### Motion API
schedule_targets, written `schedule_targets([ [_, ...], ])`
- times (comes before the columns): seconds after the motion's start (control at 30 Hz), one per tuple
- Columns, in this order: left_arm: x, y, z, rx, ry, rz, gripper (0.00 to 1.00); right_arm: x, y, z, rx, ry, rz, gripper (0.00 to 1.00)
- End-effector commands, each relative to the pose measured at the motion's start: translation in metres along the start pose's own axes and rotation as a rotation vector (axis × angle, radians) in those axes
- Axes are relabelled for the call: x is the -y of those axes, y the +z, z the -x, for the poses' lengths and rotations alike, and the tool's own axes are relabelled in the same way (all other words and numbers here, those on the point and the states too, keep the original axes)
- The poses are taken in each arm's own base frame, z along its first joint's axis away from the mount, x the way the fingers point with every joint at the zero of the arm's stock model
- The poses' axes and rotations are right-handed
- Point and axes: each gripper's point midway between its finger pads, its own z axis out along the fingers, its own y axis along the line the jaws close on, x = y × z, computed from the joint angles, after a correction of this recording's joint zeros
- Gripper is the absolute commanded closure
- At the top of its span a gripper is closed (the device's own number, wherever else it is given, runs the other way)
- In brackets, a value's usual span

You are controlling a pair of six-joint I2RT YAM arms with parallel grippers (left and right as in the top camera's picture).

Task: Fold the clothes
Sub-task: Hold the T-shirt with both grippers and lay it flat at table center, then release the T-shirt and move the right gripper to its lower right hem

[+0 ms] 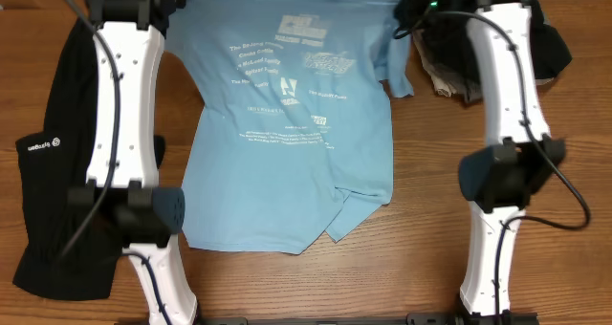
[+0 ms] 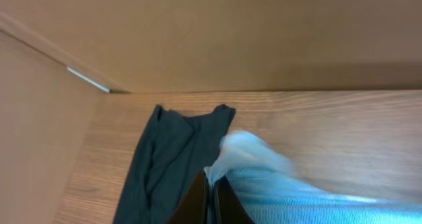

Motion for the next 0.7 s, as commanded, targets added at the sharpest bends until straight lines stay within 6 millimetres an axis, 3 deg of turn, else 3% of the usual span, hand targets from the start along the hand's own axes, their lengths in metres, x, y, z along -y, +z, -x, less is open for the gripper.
schedule_targets([
  [0.0, -0.037, 0.037, -0.011, -0.034, -0.053, 0.151, 0.96, 0.025, 0.023, 0.003, 0.016, 0.024, -0.096, 0.96],
  [0.1, -0.026, 0.07, -0.018, -0.038, -0.054, 0.154, 0.96, 0.026, 0.047, 0.013, 0.06, 0.023, -0.115, 0.95],
  [0.13, -0.022, 0.08, -0.02, -0.034, -0.056, 0.154, 0.96, 0.027, 0.052, 0.018, 0.081, 0.033, -0.125, 0.9],
  [0.2, -0.013, 0.097, -0.023, -0.029, -0.058, 0.143, 0.89, 0.029, 0.059, 0.029, 0.13, 0.059, -0.134, 0.67],
  [0.33, 0.004, 0.12, -0.028, -0.022, -0.068, 0.093, 0.27, 0.027, 0.059, 0.05, 0.219, 0.079, -0.119, 0.07],
  [0.37, 0.005, 0.12, -0.029, -0.024, -0.075, 0.092, 0.14, 0.024, 0.057, 0.053, 0.229, 0.073, -0.103, 0.0],
  [0.43, 0.004, 0.115, -0.026, -0.018, -0.086, 0.087, 0.0, 0.016, 0.049, 0.056, 0.235, 0.066, -0.068, 0.0],
  [0.53, -0.003, 0.095, -0.014, 0.005, -0.103, 0.086, 0.0, 0.004, 0.027, 0.057, 0.231, 0.065, -0.031, 0.0],
  [0.67, -0.011, 0.042, 0.011, 0.058, -0.125, -0.006, 0.0, -0.017, -0.019, 0.051, 0.201, 0.072, -0.011, 0.0],
])
